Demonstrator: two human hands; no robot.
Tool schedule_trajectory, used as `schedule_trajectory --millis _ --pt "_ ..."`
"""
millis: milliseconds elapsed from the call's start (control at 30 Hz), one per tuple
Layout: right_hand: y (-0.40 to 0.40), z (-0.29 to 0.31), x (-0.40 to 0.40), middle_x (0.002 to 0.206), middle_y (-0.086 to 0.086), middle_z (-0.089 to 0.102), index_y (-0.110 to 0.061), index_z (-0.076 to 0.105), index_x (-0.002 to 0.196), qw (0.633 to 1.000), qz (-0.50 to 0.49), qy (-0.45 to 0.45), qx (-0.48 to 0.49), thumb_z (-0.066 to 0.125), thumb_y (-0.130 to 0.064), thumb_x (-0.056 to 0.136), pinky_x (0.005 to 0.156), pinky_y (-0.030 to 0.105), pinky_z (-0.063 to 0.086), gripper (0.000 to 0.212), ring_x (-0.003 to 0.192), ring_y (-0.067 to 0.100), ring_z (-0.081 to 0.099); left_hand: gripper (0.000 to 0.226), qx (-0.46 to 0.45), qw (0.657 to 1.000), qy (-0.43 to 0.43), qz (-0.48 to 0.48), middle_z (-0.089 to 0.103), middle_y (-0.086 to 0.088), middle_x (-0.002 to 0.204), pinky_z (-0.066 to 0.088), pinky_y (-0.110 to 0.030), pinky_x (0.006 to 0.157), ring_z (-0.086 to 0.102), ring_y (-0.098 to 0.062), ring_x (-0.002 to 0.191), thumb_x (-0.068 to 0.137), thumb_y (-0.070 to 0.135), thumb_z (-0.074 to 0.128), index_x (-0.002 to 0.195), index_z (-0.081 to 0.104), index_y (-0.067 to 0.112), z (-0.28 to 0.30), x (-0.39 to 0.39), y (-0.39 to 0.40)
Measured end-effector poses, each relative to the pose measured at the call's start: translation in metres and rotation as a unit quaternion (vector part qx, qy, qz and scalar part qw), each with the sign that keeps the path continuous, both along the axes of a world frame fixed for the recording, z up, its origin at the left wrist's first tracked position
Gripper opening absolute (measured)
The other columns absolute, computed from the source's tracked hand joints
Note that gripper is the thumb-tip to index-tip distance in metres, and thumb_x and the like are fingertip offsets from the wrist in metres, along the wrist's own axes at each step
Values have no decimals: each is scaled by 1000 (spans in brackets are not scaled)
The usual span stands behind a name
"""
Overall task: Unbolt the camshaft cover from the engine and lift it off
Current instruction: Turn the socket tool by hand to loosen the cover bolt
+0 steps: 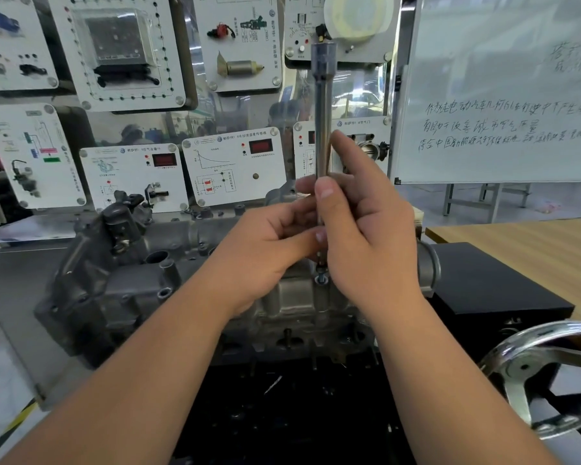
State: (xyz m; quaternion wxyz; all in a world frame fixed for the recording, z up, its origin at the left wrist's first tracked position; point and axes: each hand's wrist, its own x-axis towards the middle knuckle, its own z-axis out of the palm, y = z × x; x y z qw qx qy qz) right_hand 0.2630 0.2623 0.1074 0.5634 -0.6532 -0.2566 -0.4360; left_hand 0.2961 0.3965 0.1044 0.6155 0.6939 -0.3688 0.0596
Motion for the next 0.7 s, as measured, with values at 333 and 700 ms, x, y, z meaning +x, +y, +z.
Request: schedule_trajectory --millis 333,700 --pt "1 0 2 85 -11 70 -16 68 127 999 -52 -13 7 58 -21 99 76 15 51 31 84 1 66 14 28 999 -18 33 79 3 91 56 -26 79 73 -9 87 86 43 72 94 80 35 -1 4 0" --pt "2 -2 5 87 -16 68 -15 72 119 997 -70 -11 26 63 -26 95 75 16 50 28 84 2 66 21 20 996 -26 81 77 -9 91 62 -35 79 74 -24 87 82 30 74 97 75 16 -1 4 -4"
